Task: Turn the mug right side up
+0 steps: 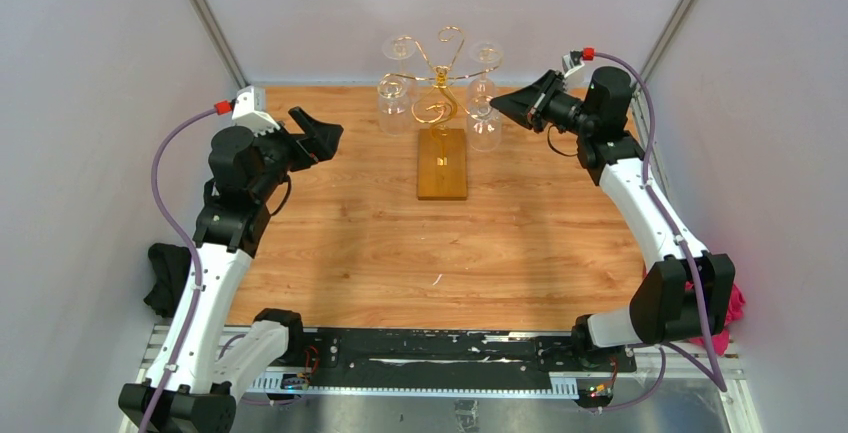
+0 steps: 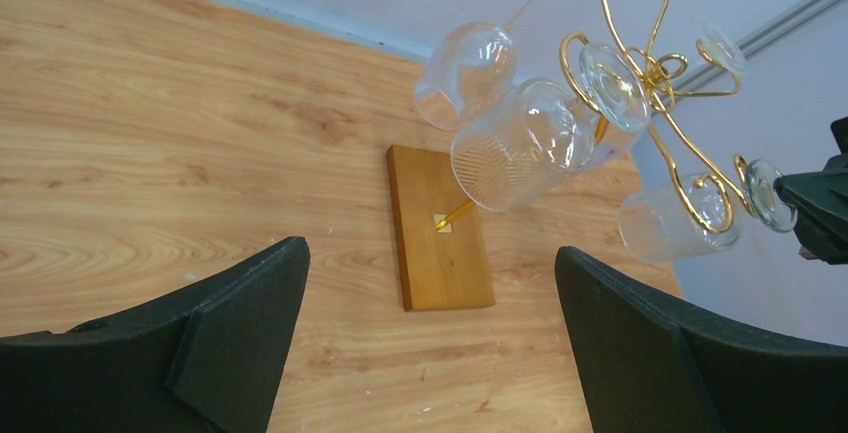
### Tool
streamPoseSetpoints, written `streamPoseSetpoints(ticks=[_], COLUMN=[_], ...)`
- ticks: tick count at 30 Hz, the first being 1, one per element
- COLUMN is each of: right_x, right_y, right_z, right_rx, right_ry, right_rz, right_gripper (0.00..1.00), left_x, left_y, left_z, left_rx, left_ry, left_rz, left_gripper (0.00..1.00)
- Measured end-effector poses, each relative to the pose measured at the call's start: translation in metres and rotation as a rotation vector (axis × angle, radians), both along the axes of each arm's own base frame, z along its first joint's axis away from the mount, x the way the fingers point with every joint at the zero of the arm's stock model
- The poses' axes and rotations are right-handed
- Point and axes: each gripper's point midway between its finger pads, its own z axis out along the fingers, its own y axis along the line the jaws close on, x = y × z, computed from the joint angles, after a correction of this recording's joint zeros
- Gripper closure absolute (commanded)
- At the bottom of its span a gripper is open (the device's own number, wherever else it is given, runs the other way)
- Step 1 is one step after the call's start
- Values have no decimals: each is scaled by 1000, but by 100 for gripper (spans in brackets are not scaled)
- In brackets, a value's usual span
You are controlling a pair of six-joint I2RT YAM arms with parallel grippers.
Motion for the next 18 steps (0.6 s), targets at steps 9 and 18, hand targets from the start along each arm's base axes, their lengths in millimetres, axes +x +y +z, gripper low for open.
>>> streamPoseSetpoints(ticks=[9,18], right_x=[-4,-6], right_y=[1,3], right_z=[10,12], right_rx=[25,30], right_ry=[-12,-19], right_rz=[11,22], right_gripper=[100,100], left_x=[0,3], left_y=[0,-1], left_z=[0,0], left_rx=[-1,-8], left_ry=[-1,-2], left_rz=[0,0], left_gripper=[1,1])
